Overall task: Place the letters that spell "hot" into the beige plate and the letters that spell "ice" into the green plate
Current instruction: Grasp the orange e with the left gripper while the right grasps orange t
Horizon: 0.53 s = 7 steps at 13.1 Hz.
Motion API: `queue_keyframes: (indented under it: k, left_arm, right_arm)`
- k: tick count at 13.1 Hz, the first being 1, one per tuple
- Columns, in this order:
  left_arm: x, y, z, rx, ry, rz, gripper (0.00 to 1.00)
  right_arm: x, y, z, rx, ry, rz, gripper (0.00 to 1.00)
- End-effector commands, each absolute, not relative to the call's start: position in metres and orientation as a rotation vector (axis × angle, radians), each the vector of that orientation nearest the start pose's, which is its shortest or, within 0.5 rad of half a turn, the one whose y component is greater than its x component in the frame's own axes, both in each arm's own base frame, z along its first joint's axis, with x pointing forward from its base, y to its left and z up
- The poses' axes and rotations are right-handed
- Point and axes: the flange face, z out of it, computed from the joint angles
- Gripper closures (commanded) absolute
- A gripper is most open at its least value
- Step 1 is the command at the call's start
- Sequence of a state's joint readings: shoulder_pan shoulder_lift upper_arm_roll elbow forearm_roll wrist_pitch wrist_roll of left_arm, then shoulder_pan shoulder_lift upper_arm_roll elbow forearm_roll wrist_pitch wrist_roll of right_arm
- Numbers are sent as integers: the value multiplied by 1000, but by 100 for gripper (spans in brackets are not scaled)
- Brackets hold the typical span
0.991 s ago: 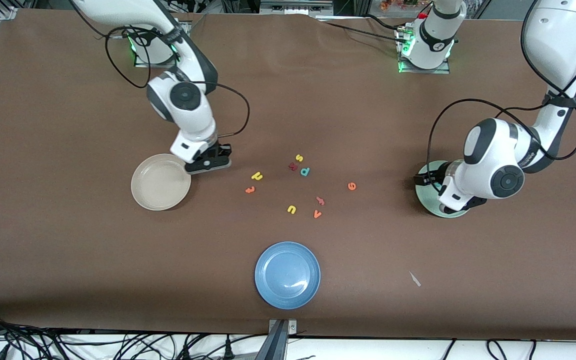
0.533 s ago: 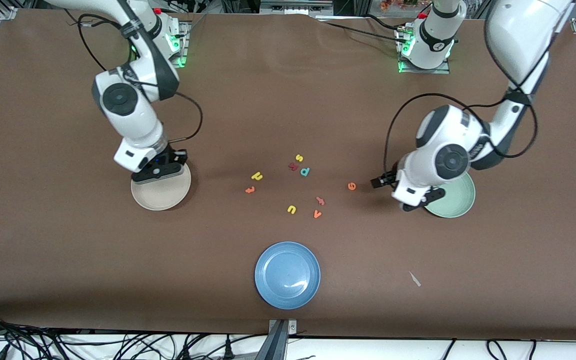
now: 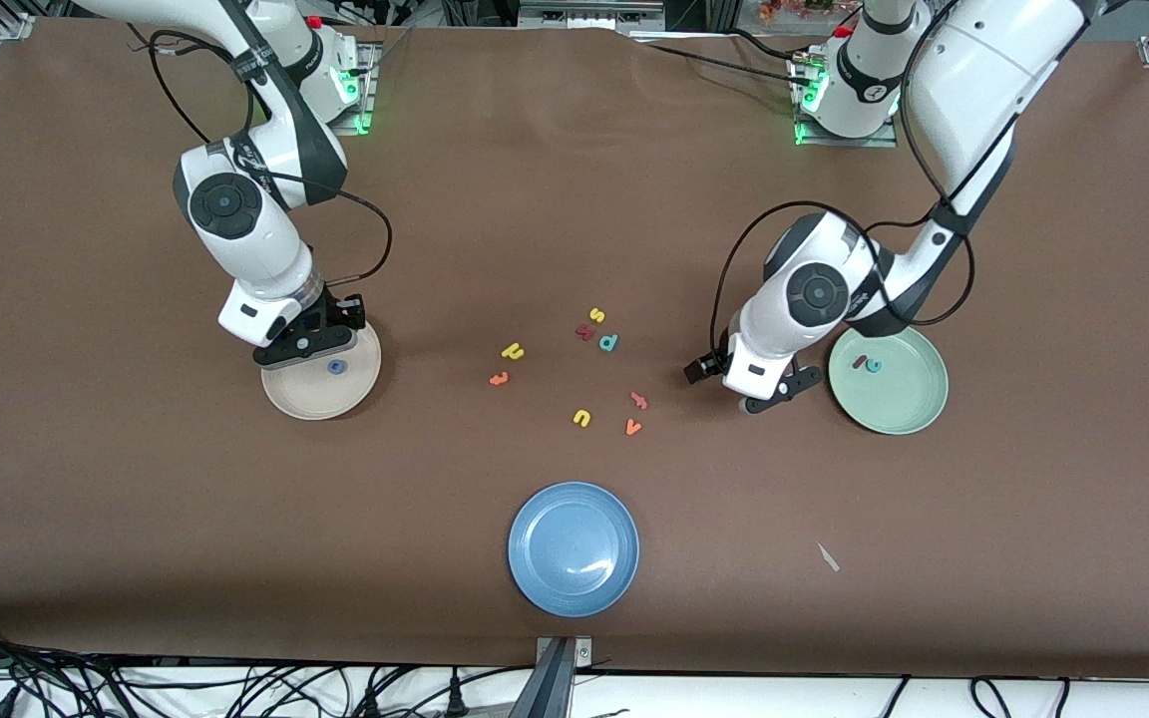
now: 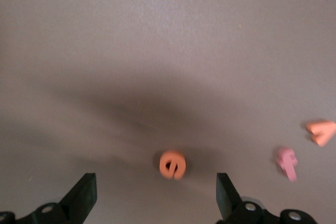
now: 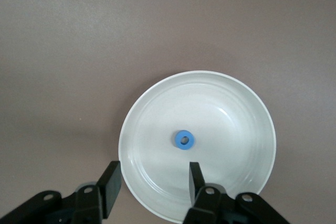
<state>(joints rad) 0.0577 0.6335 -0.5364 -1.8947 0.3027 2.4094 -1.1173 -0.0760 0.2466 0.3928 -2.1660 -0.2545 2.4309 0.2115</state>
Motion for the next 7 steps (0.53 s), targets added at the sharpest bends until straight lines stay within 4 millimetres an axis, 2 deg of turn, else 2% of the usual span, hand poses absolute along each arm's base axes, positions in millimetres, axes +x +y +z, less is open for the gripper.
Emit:
queue_keyframes:
  k: [1,5,6,7]
  left_arm:
    - [564,-289,183,-3076,-799,31,0]
    - [557,-299,177,-3067,-802,36,1]
    - [550,-308,171,-3067,-787,53,4]
    - [547,-311,168,-3062,-793,60,12]
  right_arm:
    - [528,217,293,-3114,-238,-77,39]
    - [531,299,291,-3007,45,-39,39]
    - [536,315,290,-2992,112,-45,39]
    - [540,328,287,-2976,152,-43,39]
